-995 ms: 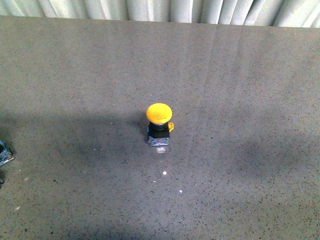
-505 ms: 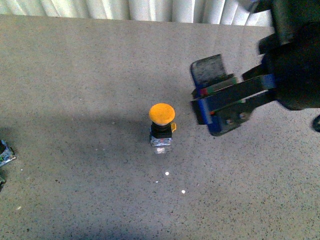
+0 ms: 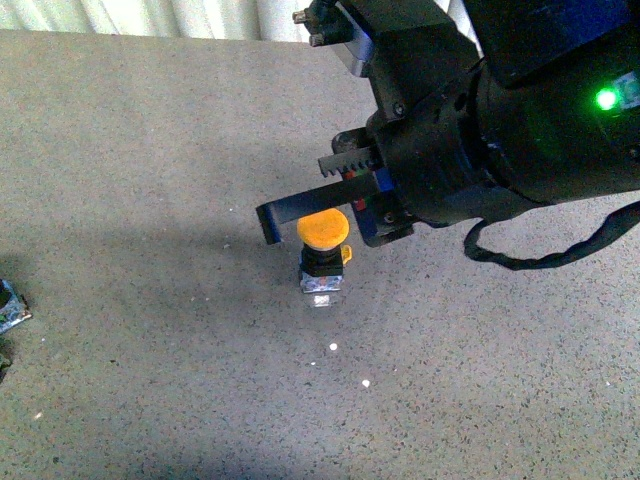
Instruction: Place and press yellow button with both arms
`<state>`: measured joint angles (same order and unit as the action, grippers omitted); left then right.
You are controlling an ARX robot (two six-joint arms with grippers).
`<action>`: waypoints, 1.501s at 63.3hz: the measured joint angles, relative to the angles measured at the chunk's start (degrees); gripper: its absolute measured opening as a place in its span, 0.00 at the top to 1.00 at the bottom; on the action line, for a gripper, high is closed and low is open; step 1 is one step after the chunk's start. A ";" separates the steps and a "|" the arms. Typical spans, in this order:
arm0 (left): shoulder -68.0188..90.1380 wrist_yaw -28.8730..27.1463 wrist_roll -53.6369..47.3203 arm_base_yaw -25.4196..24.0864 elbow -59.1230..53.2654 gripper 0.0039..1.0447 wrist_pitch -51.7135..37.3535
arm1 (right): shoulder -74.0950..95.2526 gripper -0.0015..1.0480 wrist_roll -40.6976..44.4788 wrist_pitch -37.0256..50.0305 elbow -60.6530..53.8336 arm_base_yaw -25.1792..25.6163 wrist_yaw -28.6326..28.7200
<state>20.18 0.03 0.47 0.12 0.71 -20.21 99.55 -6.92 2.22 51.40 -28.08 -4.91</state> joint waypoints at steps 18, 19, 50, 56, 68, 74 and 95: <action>-5.44 -0.02 -0.02 0.00 0.00 0.99 5.42 | 2.73 0.99 -0.98 -0.09 2.14 -1.07 0.28; -5.77 -0.02 -0.02 0.00 0.00 0.99 5.77 | 2.80 0.99 -1.01 -0.09 2.21 -1.09 0.24; -19.06 0.02 -0.02 0.02 0.02 0.99 19.82 | 5.38 0.99 -1.29 -1.14 3.65 -1.40 1.05; -19.19 -0.04 -0.02 -0.04 0.02 0.99 20.22 | 5.57 0.99 -1.36 -1.92 3.82 -1.53 1.09; -19.23 -0.02 -0.02 -0.04 0.02 0.99 20.22 | 6.49 0.99 -1.95 -3.19 4.50 -1.53 1.33; -19.23 -0.02 -0.02 -0.04 0.02 0.99 20.22 | 6.60 0.99 -2.56 -2.99 4.59 -1.46 1.53; -19.23 -0.02 -0.02 -0.04 0.02 0.99 20.22 | 0.55 0.99 -6.21 1.40 3.72 0.74 4.02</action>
<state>0.95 0.01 0.45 0.08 0.73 0.01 100.09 -13.13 3.62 55.11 -27.33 -0.89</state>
